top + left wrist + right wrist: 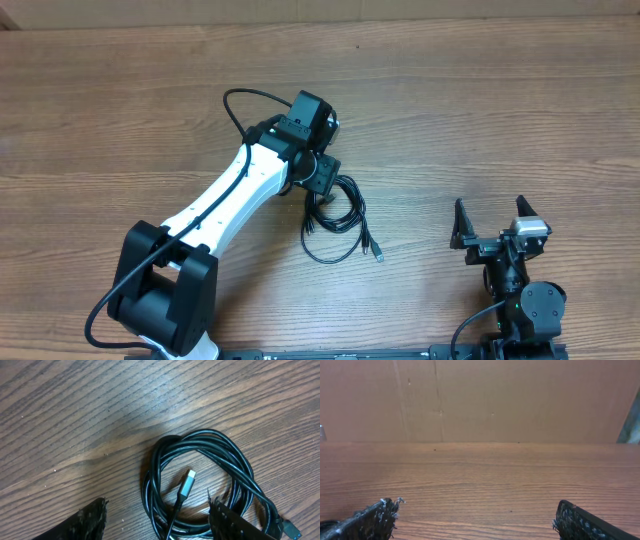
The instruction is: Untangle cables
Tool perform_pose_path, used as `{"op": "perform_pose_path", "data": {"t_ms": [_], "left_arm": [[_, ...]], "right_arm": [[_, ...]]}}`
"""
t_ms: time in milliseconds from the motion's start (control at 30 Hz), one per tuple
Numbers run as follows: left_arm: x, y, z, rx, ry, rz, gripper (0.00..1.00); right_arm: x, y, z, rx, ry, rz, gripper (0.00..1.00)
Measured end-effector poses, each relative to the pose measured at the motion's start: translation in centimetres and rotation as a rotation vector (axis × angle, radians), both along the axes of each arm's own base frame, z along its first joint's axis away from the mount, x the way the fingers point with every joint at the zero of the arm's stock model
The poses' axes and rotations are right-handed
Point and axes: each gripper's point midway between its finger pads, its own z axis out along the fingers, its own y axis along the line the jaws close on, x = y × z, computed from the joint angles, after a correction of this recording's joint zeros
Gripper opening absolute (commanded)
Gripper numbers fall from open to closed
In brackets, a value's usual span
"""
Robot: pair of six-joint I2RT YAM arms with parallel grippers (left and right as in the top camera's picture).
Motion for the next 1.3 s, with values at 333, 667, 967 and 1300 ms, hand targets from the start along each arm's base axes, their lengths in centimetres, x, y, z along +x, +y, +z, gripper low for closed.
{"op": "perform_pose_path", "data": {"t_ms": [333, 667, 967, 1300], "left_arm": [[0.0, 0.0, 0.0, 0.001, -0.001, -0.003, 0.4], [0.1, 0.0, 0.0, -0.001, -0.003, -0.003, 0.47], [0.1, -0.1, 0.1, -0.002, -0.007, -0.003, 0.46], [0.2, -0.1, 0.1, -0.003, -0.008, -0.003, 0.47]], "right_arm": [[-0.1, 1.4, 0.2, 0.391, 0.032, 0.073, 1.0], [-0.4, 2.7, 0.3, 0.763, 0.095, 0.133, 1.0], [-1.2, 3.4, -0.7, 0.764, 0.259, 0.115, 1.0], [-1.2, 3.8, 0.7, 0.754, 0.576, 0.018, 1.0]]}}
